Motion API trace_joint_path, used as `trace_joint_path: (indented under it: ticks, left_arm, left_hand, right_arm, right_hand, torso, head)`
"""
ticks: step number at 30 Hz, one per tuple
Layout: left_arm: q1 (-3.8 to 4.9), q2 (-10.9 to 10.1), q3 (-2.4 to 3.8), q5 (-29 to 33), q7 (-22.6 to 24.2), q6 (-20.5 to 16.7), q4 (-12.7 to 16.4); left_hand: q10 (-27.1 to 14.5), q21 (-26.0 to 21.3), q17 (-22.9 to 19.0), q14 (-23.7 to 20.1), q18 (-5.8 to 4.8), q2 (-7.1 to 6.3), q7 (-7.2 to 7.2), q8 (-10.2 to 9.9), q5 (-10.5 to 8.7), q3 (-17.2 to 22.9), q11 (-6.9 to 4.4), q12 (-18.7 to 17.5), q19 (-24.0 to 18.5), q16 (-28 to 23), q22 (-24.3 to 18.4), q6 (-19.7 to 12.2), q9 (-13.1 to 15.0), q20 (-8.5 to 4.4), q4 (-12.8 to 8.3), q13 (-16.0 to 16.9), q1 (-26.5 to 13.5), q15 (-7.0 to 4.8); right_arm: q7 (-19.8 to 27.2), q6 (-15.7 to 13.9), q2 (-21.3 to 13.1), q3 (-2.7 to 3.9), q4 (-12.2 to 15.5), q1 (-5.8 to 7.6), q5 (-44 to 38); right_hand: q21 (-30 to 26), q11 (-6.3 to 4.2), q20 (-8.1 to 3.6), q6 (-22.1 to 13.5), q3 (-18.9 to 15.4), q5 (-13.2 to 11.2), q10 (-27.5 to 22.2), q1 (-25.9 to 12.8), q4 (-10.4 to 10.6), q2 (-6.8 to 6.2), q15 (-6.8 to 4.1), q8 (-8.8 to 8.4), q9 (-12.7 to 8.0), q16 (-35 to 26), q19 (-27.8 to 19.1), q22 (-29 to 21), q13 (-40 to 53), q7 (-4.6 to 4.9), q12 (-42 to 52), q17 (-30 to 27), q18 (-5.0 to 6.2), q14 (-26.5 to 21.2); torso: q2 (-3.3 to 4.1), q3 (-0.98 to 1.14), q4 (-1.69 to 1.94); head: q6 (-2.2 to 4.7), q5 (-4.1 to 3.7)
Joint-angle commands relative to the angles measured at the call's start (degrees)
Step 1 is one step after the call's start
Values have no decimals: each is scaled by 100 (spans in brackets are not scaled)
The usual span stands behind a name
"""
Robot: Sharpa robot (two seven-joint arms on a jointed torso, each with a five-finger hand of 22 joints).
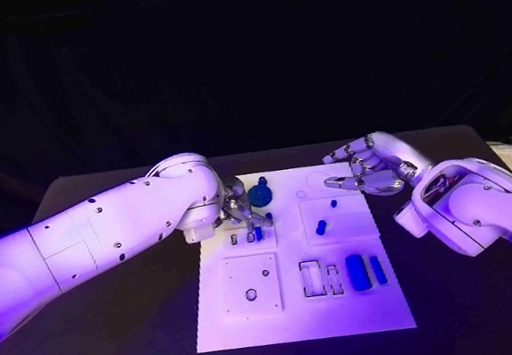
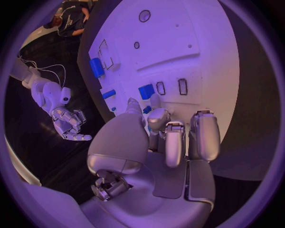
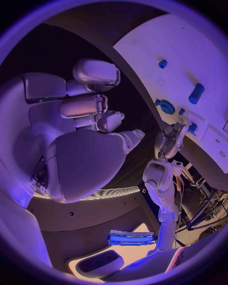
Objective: Assemble the parts on the task board
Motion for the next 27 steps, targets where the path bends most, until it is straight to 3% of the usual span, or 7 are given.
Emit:
trace_joint_path:
  ticks: [1,27]
  left_arm:
    - [4,23,1,-93,-27,225,-8]
    - [0,51,-2,-139,-42,335,24]
  left_hand:
    - [34,20,1509,594,-73,6,-8,20,-7,-19,-14,32,34,17,8,-47,13,4,-16,8,45,-29]
    - [52,33,1509,594,-78,23,-12,41,-7,-10,-18,59,46,17,36,-51,52,3,-19,42,98,-31]
  right_arm:
    - [-12,111,10,2,-8,-1,-1]
    - [-30,195,62,1,-54,-3,10]
  right_hand:
    - [-27,6,-19,55,-28,-35,-11,-41,5,47,-26,-6,8,-38,-32,-4,-3,-6,-13,906,60,457]
    - [-27,7,-20,56,-32,-55,-2,-48,10,55,-26,-8,7,-39,-31,-3,3,-6,0,905,60,457]
  torso:
    - [1,2,-1]
    - [6,1,-3]
  head:
    - [-15,3]
    - [-52,-3]
